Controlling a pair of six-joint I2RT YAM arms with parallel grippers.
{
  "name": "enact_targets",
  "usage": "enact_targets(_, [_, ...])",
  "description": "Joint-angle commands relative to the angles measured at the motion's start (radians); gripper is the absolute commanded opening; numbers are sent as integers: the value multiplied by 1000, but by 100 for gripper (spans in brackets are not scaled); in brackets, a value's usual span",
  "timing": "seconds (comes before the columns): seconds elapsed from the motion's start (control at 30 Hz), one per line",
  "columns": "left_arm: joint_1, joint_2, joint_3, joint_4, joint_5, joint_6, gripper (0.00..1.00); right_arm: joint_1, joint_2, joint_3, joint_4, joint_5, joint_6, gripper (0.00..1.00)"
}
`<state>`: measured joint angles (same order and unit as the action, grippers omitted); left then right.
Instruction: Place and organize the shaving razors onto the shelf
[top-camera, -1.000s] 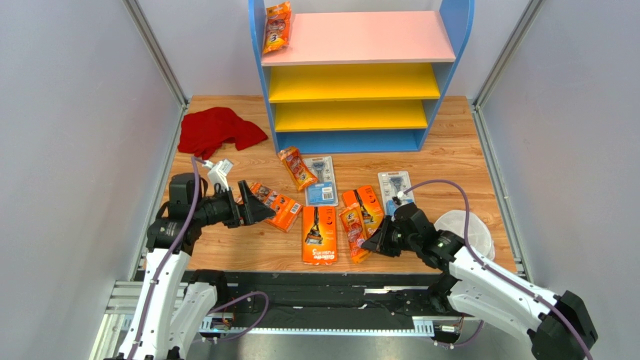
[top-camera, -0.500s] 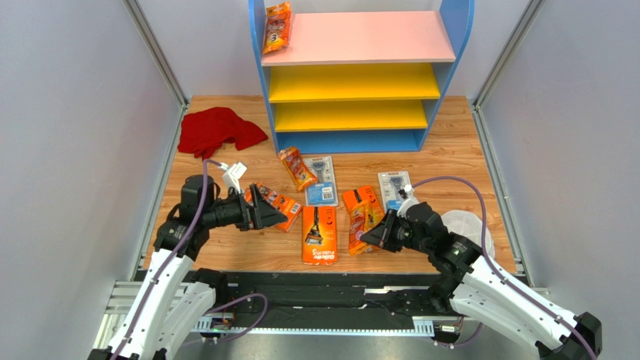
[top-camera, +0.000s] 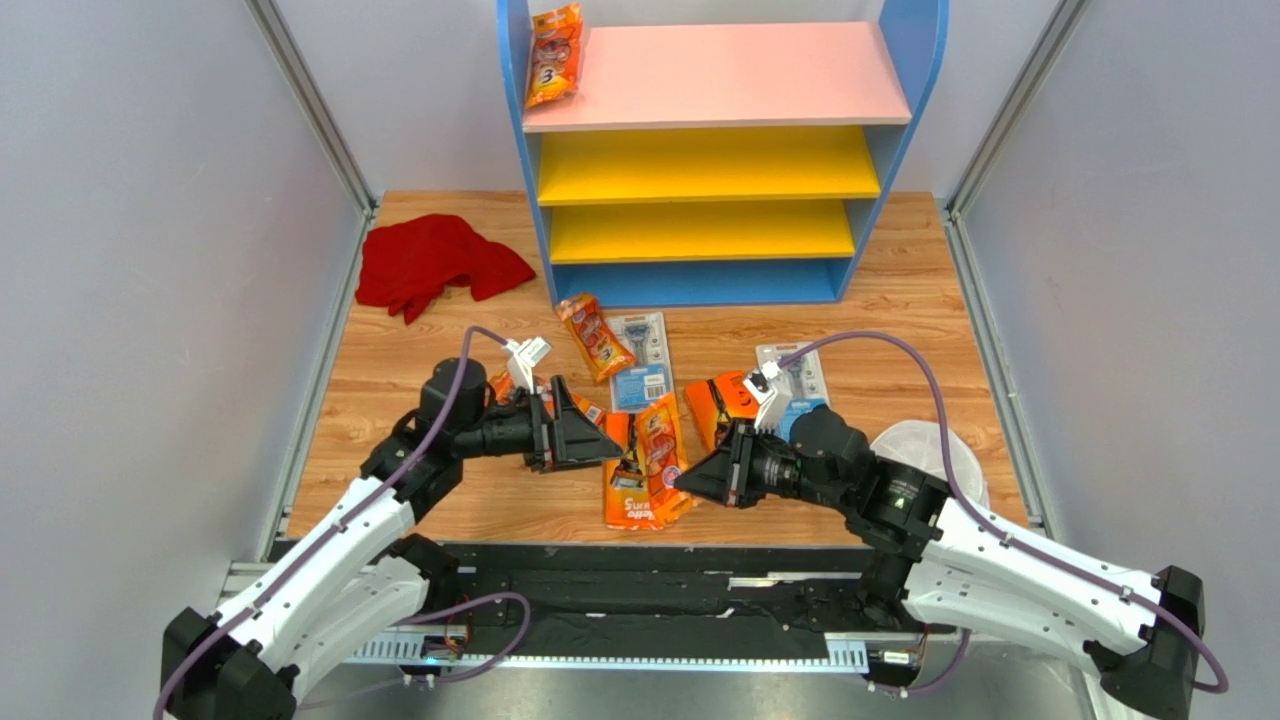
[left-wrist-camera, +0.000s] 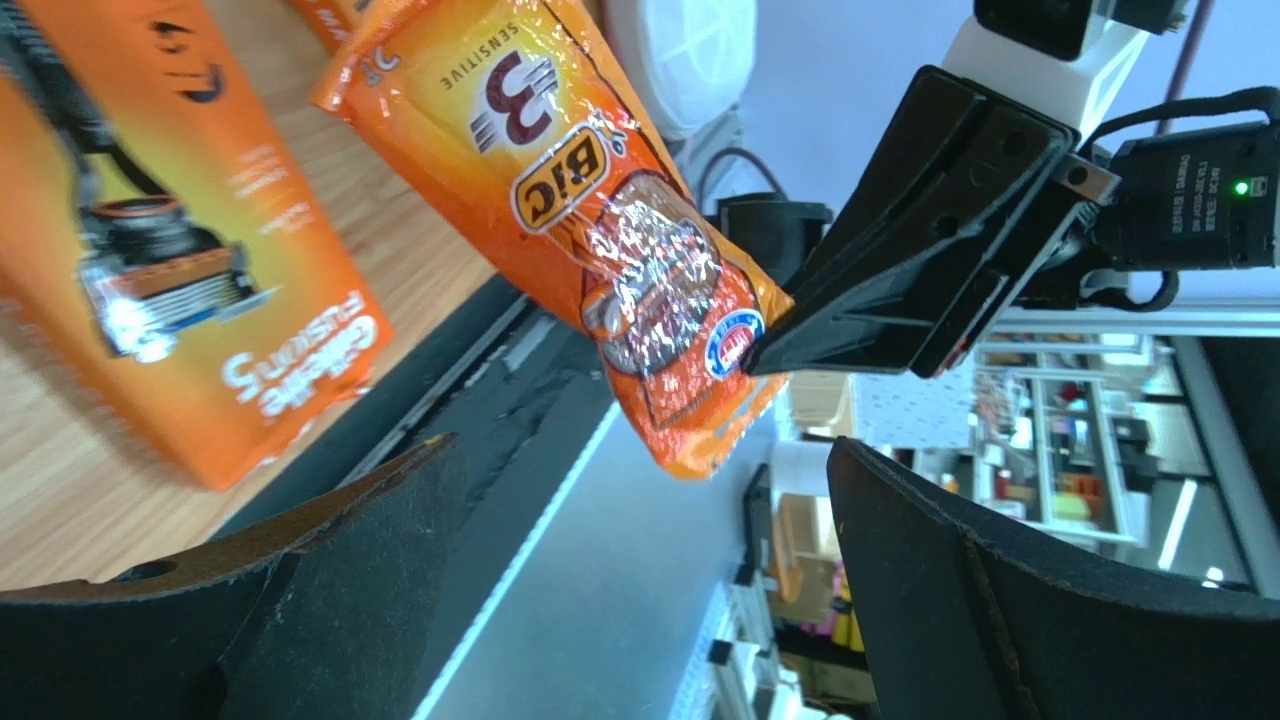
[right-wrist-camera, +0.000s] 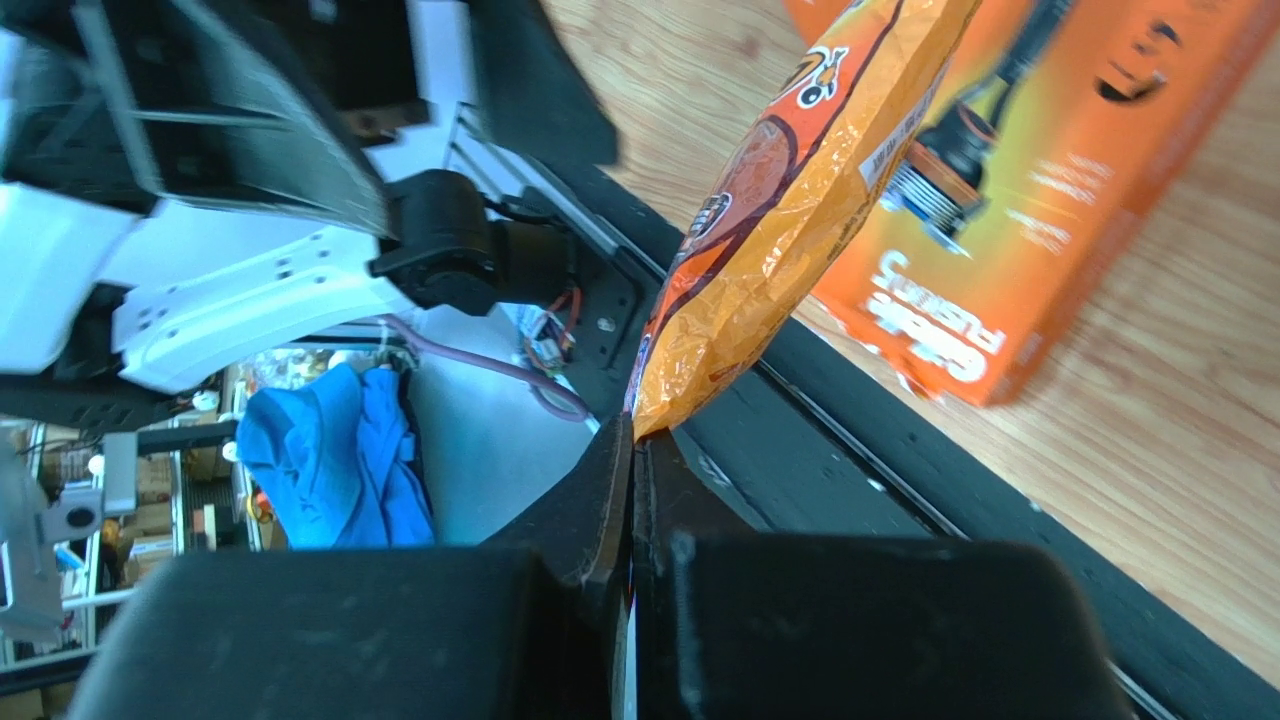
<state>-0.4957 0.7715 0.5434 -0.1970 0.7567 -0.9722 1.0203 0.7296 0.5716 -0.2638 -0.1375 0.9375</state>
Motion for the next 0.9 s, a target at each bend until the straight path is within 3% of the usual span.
enact_targets(0.0, [-96, 46, -36, 261, -26, -167, 99, 27, -24, 48, 121, 23, -36, 0])
enact_targets(0.27, [-188, 124, -95, 553, -94, -325, 99, 52, -38, 65, 149, 9, -42, 0])
enact_targets(0.63, [-236, 111, -120, 651, -186, -364, 98, 122, -7, 100, 186, -50, -81, 0])
enact_targets(0.87, [-236, 6, -157, 637, -237, -347, 78, 162, -55, 94, 176, -80, -91, 0])
